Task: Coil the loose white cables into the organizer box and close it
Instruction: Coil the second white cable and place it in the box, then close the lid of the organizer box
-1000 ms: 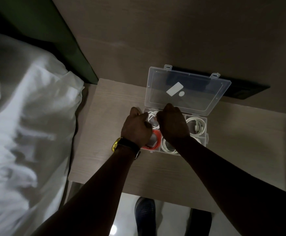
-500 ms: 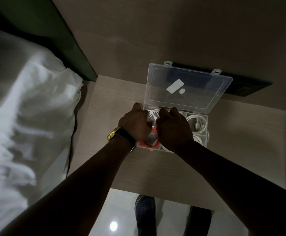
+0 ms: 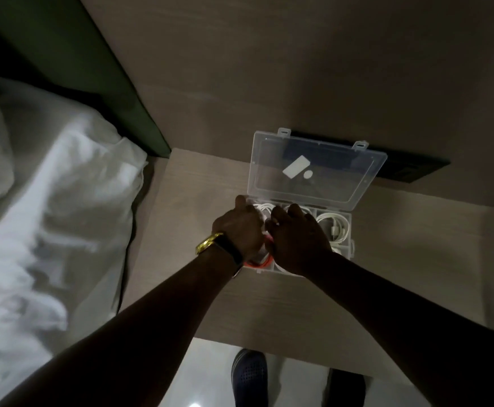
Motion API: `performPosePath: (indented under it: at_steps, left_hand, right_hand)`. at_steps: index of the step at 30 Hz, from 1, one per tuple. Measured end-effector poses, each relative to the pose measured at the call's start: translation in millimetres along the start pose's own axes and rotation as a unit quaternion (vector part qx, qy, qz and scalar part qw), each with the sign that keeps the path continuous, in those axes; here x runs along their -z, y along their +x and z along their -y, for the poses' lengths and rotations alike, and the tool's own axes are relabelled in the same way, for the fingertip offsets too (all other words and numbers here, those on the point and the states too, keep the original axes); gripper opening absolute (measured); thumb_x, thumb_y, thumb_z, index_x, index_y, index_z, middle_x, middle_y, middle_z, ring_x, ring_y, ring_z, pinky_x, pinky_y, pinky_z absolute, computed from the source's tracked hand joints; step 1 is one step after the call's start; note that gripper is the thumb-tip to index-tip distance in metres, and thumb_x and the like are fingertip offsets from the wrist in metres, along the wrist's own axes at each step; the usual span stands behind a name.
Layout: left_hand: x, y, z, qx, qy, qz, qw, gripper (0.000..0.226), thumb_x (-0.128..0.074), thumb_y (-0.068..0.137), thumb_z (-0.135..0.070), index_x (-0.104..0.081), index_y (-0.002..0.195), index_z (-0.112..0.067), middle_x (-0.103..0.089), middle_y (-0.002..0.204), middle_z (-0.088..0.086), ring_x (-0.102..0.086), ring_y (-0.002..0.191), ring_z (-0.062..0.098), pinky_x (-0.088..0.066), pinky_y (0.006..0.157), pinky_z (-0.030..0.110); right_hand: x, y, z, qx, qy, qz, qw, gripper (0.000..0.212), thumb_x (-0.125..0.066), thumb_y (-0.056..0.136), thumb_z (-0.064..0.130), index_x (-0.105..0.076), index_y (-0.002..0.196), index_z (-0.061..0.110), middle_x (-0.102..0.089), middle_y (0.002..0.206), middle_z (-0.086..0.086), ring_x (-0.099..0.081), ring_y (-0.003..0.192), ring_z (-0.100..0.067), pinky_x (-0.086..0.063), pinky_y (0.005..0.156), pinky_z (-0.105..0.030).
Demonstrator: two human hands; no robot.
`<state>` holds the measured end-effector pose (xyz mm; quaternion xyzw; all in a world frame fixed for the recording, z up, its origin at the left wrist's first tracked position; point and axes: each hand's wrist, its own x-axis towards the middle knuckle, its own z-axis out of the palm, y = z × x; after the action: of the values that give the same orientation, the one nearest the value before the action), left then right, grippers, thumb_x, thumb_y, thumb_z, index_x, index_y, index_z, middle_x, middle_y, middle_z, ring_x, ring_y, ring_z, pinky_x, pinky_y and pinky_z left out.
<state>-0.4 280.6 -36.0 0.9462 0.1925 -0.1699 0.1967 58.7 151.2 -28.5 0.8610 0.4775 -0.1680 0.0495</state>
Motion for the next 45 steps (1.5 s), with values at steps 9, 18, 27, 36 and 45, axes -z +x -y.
performPosePath:
  at_steps: [9,18,27,36,45]
  left_hand:
    - [-17,-21,27,-0.043,-0.104,-0.149,0.983,0.038,-0.054,0.089,-0.02,-0.06,0.127,-0.017,-0.054,0.113,0.014,-0.063,0.077,0.035,-0.052,0.066,0.038]
    - [17,9,9,0.049,-0.349,-0.214,0.911,0.061,-0.06,0.088,-0.008,-0.038,0.145,-0.014,-0.049,0.141,0.012,-0.055,0.12,0.029,-0.047,0.1,0.038]
    - [54,10,-8,0.021,-0.587,-0.177,0.79,0.031,-0.049,0.098,-0.035,-0.064,0.121,-0.021,-0.069,0.121,0.003,-0.063,0.113,0.016,-0.05,0.095,0.034]
    - [-34,-71,30,-0.174,-0.244,-0.136,0.944,0.055,-0.073,0.075,-0.048,-0.065,0.121,-0.019,-0.053,0.136,0.01,-0.046,0.133,0.023,-0.045,0.105,0.044]
    - [-82,-61,38,-0.21,-0.049,-0.205,0.955,0.049,-0.071,0.082,-0.034,-0.059,0.124,-0.012,-0.055,0.134,0.019,-0.035,0.138,0.038,-0.036,0.11,0.048]
  right_hand:
    - [-8,-11,-11,0.022,0.031,-0.079,0.996,0.035,-0.045,0.094,0.025,-0.062,0.121,0.012,-0.059,0.129,-0.005,-0.049,0.114,-0.031,-0.043,0.096,-0.042]
    - [11,-30,-29,-0.075,0.26,-0.266,0.925,0.019,-0.062,0.092,0.018,-0.07,0.108,0.013,-0.066,0.11,-0.007,-0.062,0.095,-0.027,-0.054,0.076,-0.038]
    - [67,-47,-97,-0.239,0.676,-0.362,0.596,0.022,-0.05,0.103,0.032,-0.053,0.12,0.018,-0.061,0.115,0.003,-0.059,0.103,-0.012,-0.049,0.091,-0.038]
    - [-37,-137,-78,-0.102,0.296,-0.211,0.926,0.025,-0.081,0.077,0.02,-0.074,0.1,0.016,-0.059,0.11,-0.004,-0.059,0.102,-0.018,-0.056,0.084,-0.035]
    - [-85,-119,-70,-0.04,0.166,-0.24,0.956,0.036,-0.083,0.075,0.025,-0.067,0.105,0.013,-0.062,0.108,-0.01,-0.045,0.107,-0.034,-0.049,0.087,-0.041]
